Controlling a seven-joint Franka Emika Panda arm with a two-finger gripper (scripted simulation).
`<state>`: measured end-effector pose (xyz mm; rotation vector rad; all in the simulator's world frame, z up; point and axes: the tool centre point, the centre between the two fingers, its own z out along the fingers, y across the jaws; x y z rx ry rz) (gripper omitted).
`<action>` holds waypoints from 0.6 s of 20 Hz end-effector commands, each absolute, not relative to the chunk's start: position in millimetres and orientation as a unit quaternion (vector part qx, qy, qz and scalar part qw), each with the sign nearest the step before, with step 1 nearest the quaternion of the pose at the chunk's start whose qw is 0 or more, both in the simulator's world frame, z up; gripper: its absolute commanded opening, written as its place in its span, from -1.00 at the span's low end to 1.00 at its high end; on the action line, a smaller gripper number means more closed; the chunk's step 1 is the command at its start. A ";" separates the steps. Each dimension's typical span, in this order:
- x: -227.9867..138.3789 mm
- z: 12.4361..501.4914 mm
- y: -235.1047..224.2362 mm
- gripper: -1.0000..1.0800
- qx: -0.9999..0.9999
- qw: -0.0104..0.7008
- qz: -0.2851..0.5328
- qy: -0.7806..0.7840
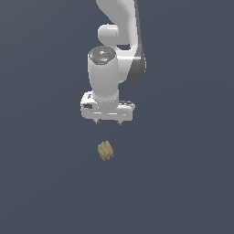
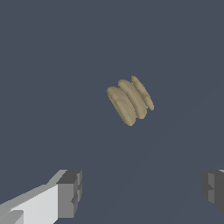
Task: Pick up the object and move it to a goal position.
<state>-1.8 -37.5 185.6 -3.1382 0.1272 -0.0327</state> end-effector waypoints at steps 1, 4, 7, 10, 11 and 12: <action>-1.8 185.6 -37.5 0.92 -0.999 0.000 -0.010 0.041; -0.9 187.5 -33.7 0.92 -0.999 0.000 -0.011 0.034; 1.5 193.3 -22.4 0.92 -1.000 0.001 -0.014 0.016; 2.7 198.3 -13.1 0.92 -1.000 0.001 -0.017 0.002; 2.7 199.3 -11.6 0.92 -1.000 0.001 -0.017 0.001; 2.6 199.5 -11.2 0.92 -1.000 0.001 -0.017 0.001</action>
